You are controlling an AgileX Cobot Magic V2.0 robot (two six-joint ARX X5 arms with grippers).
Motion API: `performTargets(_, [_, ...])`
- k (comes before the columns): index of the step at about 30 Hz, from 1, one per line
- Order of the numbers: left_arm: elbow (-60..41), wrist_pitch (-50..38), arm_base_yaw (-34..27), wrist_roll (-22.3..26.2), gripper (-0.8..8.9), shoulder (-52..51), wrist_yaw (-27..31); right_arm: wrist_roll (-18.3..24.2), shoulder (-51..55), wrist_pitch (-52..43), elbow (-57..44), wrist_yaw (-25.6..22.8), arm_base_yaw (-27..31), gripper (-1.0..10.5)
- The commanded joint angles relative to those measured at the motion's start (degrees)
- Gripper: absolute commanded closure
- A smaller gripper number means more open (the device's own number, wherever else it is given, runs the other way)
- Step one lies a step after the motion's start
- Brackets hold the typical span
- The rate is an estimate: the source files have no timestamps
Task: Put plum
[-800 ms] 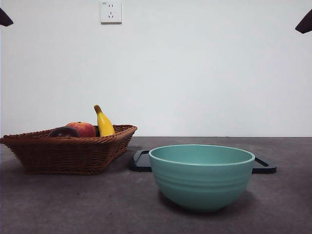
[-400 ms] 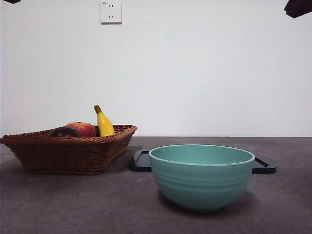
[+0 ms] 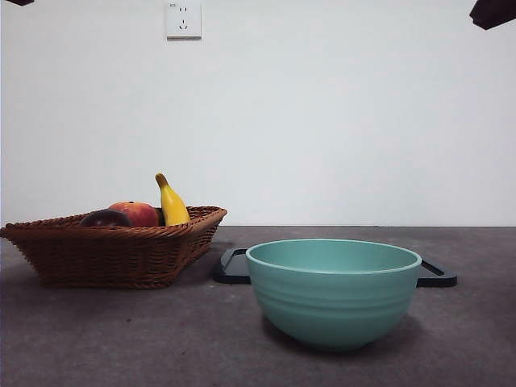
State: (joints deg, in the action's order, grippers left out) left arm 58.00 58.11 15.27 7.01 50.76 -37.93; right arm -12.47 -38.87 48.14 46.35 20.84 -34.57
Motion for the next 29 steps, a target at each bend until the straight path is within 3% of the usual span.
performTargets(1, [0.7, -0.3, 0.2, 0.9, 8.04, 0.4, -0.5, -0.6, -0.3, -0.5, 1.0, 0.0, -0.5, 9.4])
performTargets(8, [0.7, -3.4, -0.1, 2.7, 8.04, -1.6, 0.0, -0.6, -0.3, -0.6, 1.0, 0.0, -0.5, 9.4])
performTargets(16, [-3.5, -35.4, -6.6, 3.0, 8.04, -12.7, 2.2, -0.6, -0.3, -0.5, 1.0, 0.0, -0.5, 9.4])
performTargets(22, [-16.3, -52.6, -12.4, 1.0, 8.04, -24.9, 18.9, -0.6, -0.3, -0.5, 1.0, 0.0, -0.5, 9.4])
performTargets(25, [-23.0, -54.8, -14.1, 0.8, 8.04, -30.6, 26.6, -0.6, -0.3, -0.5, 1.0, 0.0, -0.5, 9.4])
performTargets(29, [-31.0, -54.9, -15.4, 0.8, 8.04, -37.0, 31.3, -0.6, -0.3, -0.5, 1.0, 0.0, -0.5, 9.4])
